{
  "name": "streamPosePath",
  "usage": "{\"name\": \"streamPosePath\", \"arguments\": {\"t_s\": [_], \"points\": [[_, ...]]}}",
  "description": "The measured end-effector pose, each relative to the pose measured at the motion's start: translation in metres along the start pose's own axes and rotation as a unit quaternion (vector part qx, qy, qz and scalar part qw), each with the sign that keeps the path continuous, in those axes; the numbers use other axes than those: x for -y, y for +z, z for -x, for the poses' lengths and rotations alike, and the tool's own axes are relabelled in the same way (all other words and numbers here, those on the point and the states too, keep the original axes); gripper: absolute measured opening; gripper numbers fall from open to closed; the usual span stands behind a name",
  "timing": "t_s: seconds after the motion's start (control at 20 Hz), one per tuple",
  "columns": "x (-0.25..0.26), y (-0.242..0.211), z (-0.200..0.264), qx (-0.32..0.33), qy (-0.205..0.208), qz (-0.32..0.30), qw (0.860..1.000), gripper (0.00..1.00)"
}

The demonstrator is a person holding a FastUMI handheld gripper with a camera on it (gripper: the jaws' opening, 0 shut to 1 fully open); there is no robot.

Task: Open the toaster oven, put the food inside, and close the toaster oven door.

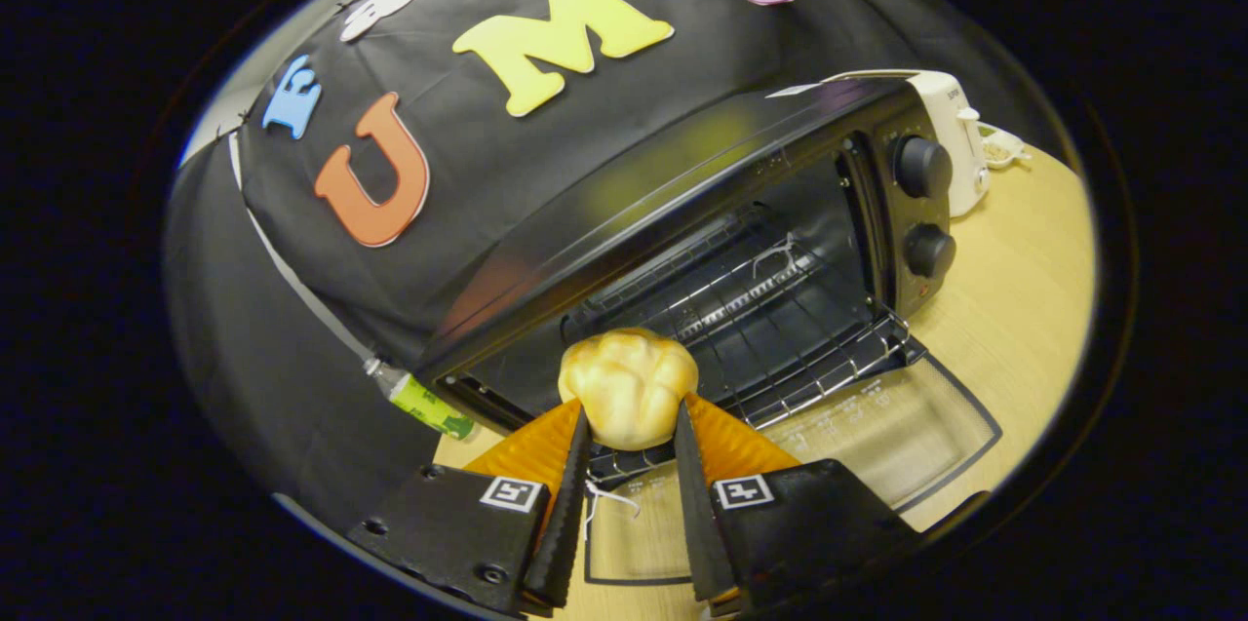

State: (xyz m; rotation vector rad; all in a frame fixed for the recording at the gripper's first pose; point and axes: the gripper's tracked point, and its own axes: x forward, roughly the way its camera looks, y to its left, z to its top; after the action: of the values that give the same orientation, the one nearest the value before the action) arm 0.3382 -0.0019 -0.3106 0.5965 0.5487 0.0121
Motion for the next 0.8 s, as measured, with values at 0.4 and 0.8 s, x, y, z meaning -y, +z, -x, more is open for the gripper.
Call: {"name": "streamPosePath", "arguments": {"t_s": [0.4, 0.8], "points": [[0.009, -0.01, -0.023, 0.001, -0.049, 0.061, 0.997, 0.71], [-0.002, 0.005, 0.004, 0.039, -0.046, 0.097, 0.993, 0.96]]}}
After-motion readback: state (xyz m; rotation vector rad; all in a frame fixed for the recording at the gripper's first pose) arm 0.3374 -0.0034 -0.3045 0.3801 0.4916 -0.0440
